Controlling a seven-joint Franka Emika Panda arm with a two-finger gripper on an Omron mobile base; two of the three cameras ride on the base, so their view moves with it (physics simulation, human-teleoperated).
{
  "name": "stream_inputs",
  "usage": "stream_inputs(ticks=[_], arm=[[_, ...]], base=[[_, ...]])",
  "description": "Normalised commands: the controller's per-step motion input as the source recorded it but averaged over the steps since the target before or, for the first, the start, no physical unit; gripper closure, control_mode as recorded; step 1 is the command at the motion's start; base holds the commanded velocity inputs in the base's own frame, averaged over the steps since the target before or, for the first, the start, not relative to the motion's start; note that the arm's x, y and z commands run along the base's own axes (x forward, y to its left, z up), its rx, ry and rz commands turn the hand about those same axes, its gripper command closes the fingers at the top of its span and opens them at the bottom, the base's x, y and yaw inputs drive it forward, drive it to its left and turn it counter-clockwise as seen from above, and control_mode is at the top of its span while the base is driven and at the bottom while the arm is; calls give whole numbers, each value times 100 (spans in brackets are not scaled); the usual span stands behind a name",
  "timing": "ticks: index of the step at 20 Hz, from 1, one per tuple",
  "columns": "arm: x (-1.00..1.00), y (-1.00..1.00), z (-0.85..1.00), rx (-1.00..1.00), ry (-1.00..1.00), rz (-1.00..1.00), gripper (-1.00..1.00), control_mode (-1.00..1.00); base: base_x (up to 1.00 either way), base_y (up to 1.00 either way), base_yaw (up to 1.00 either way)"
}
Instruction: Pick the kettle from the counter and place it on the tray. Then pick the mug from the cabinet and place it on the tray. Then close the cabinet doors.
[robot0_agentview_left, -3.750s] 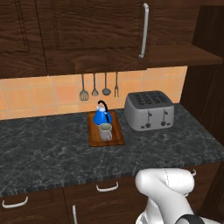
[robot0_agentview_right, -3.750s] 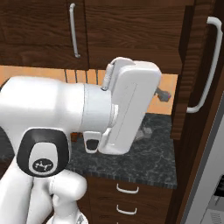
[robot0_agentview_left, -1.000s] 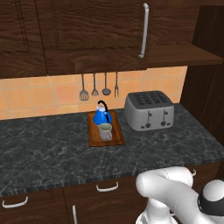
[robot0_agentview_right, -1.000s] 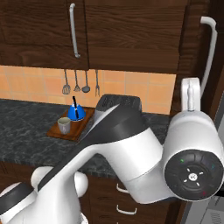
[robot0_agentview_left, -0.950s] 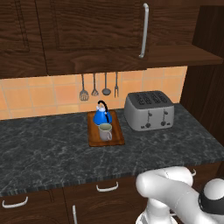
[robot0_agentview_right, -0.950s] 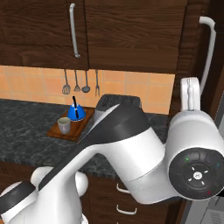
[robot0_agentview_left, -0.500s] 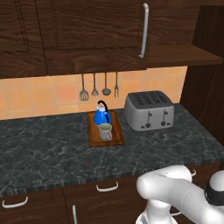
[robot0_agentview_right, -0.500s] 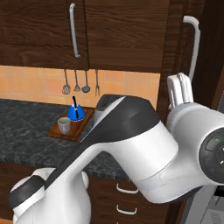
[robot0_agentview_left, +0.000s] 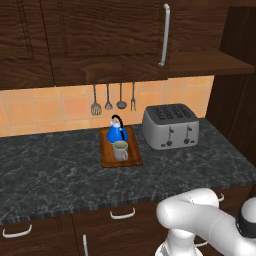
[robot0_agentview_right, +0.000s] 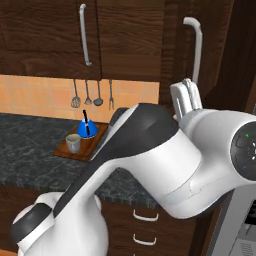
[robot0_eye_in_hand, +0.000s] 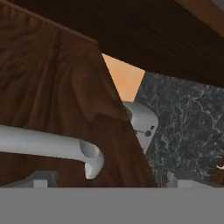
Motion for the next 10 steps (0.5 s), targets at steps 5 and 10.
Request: stream_inputs(ticks=[5,10], arm=[[56,53,-52,0,-7,0,-100,-100],[72,38,-15,0,-8,0,-100,-100]], base=[[0,0,0],[0,0,0]])
